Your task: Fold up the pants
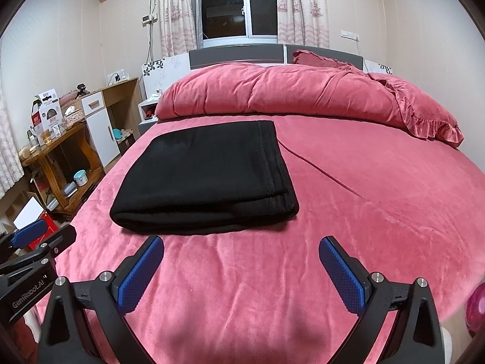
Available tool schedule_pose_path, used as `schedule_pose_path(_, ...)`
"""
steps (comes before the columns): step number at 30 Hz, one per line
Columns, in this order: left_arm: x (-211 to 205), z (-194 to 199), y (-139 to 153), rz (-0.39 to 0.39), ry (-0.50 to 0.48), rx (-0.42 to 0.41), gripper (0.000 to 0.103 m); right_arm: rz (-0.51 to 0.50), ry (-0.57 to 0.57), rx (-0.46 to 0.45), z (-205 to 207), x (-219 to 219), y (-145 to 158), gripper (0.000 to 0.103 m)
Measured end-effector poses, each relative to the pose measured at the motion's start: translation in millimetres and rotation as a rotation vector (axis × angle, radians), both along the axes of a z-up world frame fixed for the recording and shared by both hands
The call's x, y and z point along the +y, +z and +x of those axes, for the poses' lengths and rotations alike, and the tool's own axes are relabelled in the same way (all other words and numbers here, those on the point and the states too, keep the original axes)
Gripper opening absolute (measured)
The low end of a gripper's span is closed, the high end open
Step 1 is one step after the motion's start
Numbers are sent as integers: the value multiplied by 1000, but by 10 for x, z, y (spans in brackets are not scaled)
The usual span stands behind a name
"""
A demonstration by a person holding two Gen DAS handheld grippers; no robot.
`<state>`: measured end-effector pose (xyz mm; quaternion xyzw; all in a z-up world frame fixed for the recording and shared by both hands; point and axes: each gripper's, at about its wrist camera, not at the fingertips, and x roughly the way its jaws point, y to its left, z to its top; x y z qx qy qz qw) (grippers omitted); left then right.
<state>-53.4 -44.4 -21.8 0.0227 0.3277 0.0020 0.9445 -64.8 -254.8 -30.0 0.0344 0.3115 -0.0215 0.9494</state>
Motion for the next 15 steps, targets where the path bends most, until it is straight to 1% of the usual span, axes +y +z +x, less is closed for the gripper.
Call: schedule_pose_path(15, 22, 46, -64, -6, -2, 37, 60, 5, 2, 18, 29, -16, -37, 103)
